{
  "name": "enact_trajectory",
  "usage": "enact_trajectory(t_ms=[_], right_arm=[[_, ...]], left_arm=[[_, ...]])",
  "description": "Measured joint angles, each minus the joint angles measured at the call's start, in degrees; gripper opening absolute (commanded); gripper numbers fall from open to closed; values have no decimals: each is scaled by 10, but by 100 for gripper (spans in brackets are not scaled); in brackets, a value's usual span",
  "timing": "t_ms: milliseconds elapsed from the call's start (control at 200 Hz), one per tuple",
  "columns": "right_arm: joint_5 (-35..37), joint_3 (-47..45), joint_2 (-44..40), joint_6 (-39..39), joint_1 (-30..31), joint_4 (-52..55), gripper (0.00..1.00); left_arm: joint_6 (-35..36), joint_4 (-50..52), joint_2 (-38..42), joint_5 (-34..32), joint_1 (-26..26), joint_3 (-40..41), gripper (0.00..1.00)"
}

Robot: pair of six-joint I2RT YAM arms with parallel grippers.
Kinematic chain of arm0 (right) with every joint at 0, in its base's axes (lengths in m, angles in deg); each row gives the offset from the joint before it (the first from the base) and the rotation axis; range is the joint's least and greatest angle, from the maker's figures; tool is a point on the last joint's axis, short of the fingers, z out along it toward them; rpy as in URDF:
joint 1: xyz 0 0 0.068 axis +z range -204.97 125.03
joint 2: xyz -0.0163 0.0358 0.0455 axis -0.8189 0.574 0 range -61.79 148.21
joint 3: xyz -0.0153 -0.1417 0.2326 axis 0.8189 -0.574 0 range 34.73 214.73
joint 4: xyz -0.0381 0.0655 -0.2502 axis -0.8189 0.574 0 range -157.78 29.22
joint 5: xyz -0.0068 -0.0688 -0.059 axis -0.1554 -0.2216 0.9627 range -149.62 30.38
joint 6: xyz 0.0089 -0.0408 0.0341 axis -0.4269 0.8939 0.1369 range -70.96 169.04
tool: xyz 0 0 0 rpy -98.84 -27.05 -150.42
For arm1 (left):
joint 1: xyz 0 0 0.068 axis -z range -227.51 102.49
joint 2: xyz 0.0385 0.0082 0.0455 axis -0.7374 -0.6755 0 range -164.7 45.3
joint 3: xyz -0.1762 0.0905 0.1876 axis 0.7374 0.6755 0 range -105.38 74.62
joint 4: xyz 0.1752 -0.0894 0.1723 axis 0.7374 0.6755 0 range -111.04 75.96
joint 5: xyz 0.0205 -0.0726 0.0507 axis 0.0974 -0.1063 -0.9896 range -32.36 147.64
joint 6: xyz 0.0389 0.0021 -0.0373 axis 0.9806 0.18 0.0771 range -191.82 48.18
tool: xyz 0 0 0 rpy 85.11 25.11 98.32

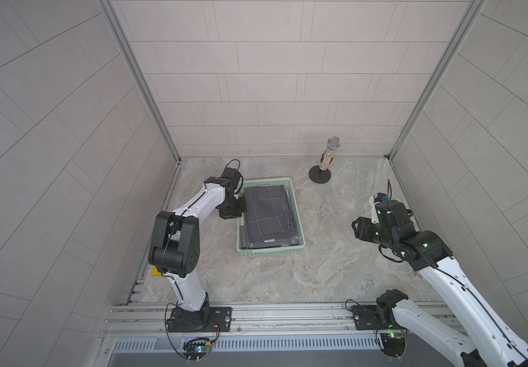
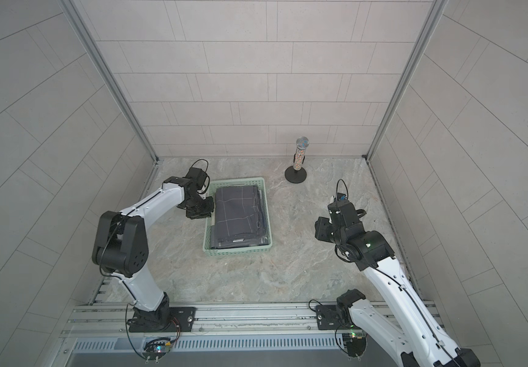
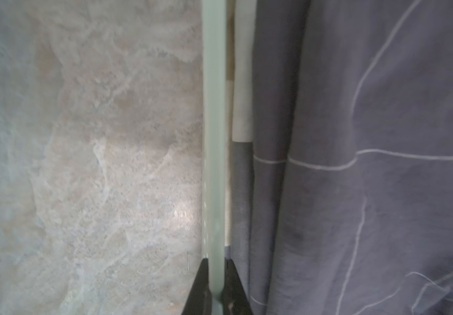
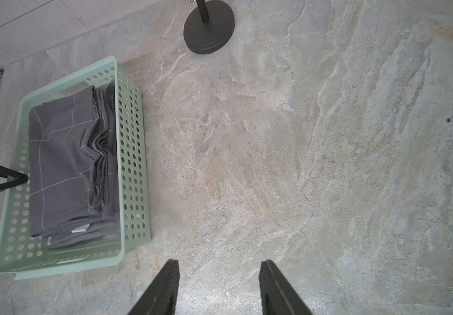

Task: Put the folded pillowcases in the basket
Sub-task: Move the basket to the center of the board.

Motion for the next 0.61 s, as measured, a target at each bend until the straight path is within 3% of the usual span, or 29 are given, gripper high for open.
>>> enact_trajectory(t_ms=[105,155,250,335,350,365,375,455,605], right_arm=[[-2,0,0,0,0,0,53],[-2,0,-1,1,-1,0,61],[0,0,-1,6,-1,0,72],[6,0,-1,6,-1,3,90],[7,0,-1,9,-1,3,98],[13,0,-2,8,-1,3,100],[14,0,-3,3,-1,3,100],[42,0,-10,7,-1,3,100],[105,17,-20,17,-1,-11,100]], left_arm=[[26,2,-26,0,5,-30,6],[34,2,-33,-1,8,-39,11],[48,4,-39,-5,10,-45,49],[57,10,-33,-11,10,-44,68],[53,8,-30,-12,11,-42,78],[54,7,-25,-17,12,-39,96],[57,3,-20,-19,12,-35,99],[47,-19,41,-46,19,16,100],[28,-46,238,-124,42,118,100]])
